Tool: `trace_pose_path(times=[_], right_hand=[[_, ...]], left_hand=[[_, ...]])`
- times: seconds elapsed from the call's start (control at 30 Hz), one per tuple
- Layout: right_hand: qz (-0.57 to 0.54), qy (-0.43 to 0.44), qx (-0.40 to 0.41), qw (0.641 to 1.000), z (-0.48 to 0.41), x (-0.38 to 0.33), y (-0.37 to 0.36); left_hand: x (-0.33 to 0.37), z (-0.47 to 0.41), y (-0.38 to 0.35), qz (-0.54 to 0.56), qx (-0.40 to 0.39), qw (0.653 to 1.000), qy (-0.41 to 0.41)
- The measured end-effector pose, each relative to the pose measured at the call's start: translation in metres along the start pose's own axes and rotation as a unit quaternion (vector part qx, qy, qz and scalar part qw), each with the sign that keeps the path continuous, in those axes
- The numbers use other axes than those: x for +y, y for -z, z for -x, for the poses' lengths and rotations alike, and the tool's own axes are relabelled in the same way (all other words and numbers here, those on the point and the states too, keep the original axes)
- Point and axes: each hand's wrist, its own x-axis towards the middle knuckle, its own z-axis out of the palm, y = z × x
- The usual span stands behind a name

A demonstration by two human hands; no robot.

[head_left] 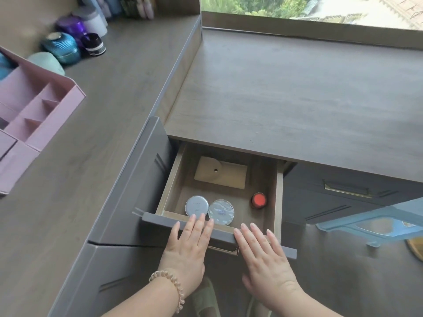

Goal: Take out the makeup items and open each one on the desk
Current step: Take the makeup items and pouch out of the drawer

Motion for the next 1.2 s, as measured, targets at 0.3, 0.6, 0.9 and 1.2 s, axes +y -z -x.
trace_pose_path(times=[0.3, 0.6, 0.9, 1.2], right_hand=[[0.017, 0.042, -0.010, 0.999, 0.014, -0.004, 0.001], [0.059, 0.059, 0.086, 0.993, -0.070, 0.027, 0.032], [0.104, 0.180, -0.083, 0.975, -0.138, 0.037, -0.008], [0.092, 0.190, -0.096, 0.973, -0.148, 0.030, -0.043]], left_hand=[[-0.006, 0.018, 0.006, -0.086, -0.016, 0.995, -0.037], [-0.034, -0.054, 0.045, -0.036, 0.109, 0.993, -0.027], [-0.044, -0.131, 0.005, -0.107, -0.123, 0.986, -0.032], [-0.036, -0.143, -0.019, -0.121, -0.139, 0.983, 0.021]])
